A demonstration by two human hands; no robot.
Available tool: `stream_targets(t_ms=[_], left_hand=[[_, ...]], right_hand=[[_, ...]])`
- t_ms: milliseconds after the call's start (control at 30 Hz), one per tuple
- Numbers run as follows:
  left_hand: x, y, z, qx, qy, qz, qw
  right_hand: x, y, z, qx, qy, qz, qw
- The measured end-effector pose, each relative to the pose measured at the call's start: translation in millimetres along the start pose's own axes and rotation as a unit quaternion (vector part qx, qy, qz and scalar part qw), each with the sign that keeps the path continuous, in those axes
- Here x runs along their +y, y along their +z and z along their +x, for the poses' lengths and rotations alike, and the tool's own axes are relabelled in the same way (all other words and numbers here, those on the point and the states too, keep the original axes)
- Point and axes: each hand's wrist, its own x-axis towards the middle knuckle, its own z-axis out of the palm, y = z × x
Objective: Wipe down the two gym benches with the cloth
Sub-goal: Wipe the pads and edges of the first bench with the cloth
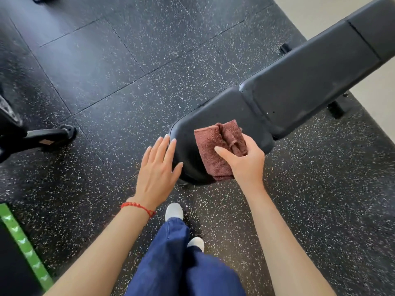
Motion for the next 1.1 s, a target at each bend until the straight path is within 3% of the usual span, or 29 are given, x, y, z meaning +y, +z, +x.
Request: stream_targets(t_ms=[300,533,767,1100], left_hand=[[3,20,15,-0.004,-0.038,-0.019,0.999],[14,42,14,0.051,-0.090,-0.043,0.994],[21,49,17,0.079,-0.118,-0.044,0.989],[16,46,17,0.085,-0.103,-0.050,0.990]], right_hand=[[-6,33,34,-0.062,-0.005,-0.046,0.997],[1,34,38,-0.099,0.020,-0.043,0.994],[9,35,37,-0.085,-0.013,-0.047,0.995],[11,37,29,-0.078,0.006,-0.025,0.997]])
